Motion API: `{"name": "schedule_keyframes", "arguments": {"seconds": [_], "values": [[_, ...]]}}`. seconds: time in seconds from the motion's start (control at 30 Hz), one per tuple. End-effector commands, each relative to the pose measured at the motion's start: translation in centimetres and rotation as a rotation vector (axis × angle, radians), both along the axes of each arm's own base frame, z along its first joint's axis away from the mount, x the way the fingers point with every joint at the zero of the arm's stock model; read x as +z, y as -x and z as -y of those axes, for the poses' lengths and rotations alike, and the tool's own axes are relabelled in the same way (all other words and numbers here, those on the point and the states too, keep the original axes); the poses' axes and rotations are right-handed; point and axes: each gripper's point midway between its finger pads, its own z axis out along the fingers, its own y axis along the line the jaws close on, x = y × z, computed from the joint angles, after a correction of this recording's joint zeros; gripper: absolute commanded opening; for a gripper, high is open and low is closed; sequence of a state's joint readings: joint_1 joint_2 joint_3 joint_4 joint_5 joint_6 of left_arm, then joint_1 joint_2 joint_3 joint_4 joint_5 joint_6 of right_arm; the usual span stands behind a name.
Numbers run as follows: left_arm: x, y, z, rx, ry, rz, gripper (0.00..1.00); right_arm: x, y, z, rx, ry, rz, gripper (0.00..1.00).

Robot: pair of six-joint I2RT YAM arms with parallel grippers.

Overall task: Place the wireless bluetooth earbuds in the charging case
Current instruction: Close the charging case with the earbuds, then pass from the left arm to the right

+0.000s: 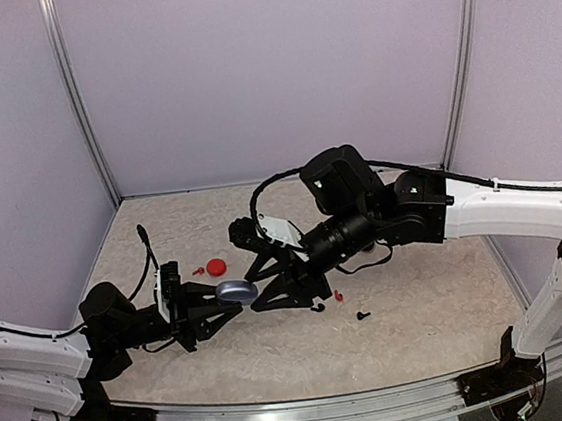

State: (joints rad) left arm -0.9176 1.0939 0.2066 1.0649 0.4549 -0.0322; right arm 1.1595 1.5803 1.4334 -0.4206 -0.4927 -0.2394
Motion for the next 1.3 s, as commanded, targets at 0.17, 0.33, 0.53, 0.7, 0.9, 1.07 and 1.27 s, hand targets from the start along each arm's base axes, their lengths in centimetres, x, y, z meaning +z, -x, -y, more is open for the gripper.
{"name": "schedule_keyframes", "arguments": {"seconds": [0.17, 0.33, 0.53, 0.7, 0.9, 1.07, 1.27], "values": [[2.8, -1.1, -0.2, 0.027, 0.076, 0.004, 0.00, 1.2, -0.5, 0.8, -0.077, -0.058, 0.091, 0.54], [2.5, 0.3, 0.4, -0.026, 0.047, 0.049, 0.00, 2.2, -1.8, 1.1, -0.109, -0.113, 0.068, 0.49], [2.6, 0.7, 0.7, -0.050, 0.046, 0.064, 0.00, 2.2, -1.8, 0.5, -0.093, -0.120, 0.053, 0.47], [2.9, 0.6, 0.8, -0.045, 0.052, 0.063, 0.00, 0.9, -1.7, -0.2, -0.068, -0.088, 0.036, 0.47], [2.9, 0.3, 0.9, -0.033, 0.051, 0.057, 0.00, 0.2, -1.2, -0.9, -0.029, -0.083, 0.006, 0.42], [2.9, 0.2, 1.0, -0.030, 0.048, 0.056, 0.00, 0.2, -1.4, -1.1, -0.036, -0.083, 0.009, 0.31], [2.5, -0.3, 1.1, -0.013, 0.038, 0.046, 0.09, 0.6, -2.2, -0.9, -0.053, -0.104, -0.021, 0.17]]}}
